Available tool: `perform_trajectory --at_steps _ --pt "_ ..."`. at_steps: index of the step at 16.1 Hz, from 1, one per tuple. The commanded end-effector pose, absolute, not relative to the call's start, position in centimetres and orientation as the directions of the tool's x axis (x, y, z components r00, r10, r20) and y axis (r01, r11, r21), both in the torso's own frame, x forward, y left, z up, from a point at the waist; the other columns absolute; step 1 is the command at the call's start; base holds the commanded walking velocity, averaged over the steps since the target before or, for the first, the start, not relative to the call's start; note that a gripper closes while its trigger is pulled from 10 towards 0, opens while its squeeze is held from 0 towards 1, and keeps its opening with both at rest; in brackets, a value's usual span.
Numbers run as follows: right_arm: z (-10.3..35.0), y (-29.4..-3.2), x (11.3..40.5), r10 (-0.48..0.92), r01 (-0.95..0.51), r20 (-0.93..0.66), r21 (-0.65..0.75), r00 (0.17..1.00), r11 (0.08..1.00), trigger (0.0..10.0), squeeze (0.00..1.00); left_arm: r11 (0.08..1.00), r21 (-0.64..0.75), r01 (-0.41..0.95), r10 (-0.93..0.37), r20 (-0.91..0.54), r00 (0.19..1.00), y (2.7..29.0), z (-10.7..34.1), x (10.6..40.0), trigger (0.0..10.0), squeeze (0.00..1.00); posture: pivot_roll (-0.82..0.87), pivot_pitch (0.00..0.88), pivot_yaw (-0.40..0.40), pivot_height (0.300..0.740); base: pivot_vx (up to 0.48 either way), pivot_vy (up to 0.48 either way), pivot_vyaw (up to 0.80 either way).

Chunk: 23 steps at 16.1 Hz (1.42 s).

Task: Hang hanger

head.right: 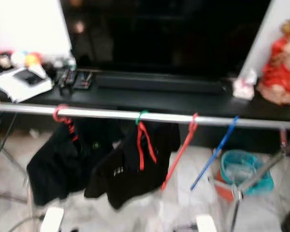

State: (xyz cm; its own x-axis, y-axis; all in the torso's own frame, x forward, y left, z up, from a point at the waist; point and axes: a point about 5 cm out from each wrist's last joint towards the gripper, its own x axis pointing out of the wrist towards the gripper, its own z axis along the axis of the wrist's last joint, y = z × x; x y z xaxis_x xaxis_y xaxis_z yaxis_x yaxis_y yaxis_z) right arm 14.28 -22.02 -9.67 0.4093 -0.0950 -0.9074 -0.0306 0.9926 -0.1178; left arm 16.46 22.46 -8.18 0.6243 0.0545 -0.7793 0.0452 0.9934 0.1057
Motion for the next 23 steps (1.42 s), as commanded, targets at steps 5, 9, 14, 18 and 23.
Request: perform_trajectory --at_steps 5,9,14,18,23 --pt "-9.7 -22.1 14.2 -0.094 -0.021 -0.907 -0.113 0.411 0.993 10.0 0.0 0.991 0.116 0.064 0.051 -0.781 0.622 22.5 -8.2 16.4 10.0 0.0 0.08 0.0 -0.033 0.732 0.0 -0.249 0.0" --pt "-9.6 -22.0 14.3 -0.093 -0.022 -0.906 -0.111 0.412 0.994 10.0 0.0 0.989 0.145 0.03 0.085 -0.718 0.691 23.4 -7.1 17.7 10.0 0.0 0.08 0.0 -0.032 0.732 0.0 0.0 0.0" --pt "-9.6 -22.2 14.4 -0.088 -0.033 -0.908 -0.111 0.41 0.993 10.0 0.0 0.986 0.168 0.0 0.077 -0.449 0.89 25.6 -3.2 20.1 10.0 0.0 0.1 0.0 -0.039 0.732 0.0 0.0 0.0" --pt "-9.5 -22.3 14.4 -0.082 -0.051 -0.91 -0.113 0.407 0.992 10.0 0.0 0.932 0.031 0.362 -0.312 -0.441 0.842 24.4 0.0 18.6 10.0 0.0 0.13 0.0 -0.046 0.732 0.0 0.0 0.0" --pt "-9.5 -22.3 14.7 -0.078 -0.061 -0.909 -0.113 0.409 0.992 10.0 0.0 0.898 0.041 0.438 -0.411 -0.277 0.868 23.7 7.0 22.0 10.0 0.0 0.14 0.0 -0.057 0.732 0.0 0.0 0.0"
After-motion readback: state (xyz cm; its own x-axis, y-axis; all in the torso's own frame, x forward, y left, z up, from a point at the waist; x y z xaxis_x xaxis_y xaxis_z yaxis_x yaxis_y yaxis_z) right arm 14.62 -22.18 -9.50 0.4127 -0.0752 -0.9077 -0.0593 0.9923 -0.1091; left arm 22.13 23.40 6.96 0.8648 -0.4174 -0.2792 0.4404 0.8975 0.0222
